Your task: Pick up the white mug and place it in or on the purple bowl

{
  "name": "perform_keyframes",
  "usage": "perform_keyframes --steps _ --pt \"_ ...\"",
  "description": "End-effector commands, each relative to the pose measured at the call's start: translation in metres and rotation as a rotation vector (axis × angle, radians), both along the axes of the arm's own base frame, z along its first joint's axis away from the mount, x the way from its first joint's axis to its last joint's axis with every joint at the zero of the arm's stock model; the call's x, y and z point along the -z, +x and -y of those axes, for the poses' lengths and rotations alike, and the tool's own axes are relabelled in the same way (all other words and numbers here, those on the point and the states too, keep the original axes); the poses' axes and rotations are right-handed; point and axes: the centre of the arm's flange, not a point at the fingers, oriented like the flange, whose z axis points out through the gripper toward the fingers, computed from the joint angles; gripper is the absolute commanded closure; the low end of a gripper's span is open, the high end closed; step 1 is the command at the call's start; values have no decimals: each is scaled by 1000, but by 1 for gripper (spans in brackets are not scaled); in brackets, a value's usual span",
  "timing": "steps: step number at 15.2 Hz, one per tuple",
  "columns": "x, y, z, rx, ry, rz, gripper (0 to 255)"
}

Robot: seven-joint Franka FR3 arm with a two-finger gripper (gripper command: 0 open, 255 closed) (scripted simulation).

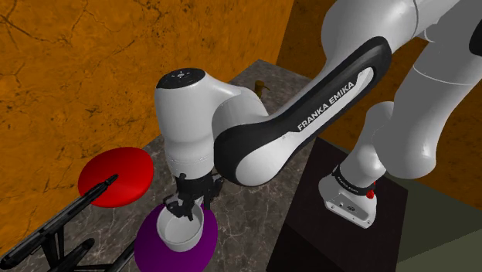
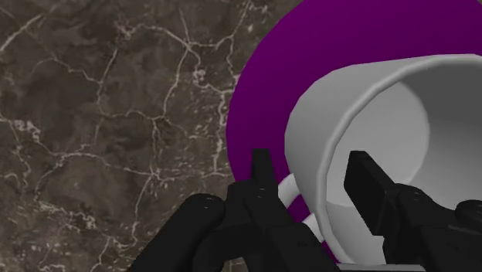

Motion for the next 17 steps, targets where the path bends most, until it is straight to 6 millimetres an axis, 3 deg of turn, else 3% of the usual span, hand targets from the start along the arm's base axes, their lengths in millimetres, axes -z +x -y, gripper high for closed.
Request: perform_keyframes --steps 1,5,9,17 --pt "0 0 0 0 0 0 0" --pt "0 0 0 0 0 0 0" --pt "-49 8 4 0 0 0 0" --pt "-49 8 4 0 0 0 0"
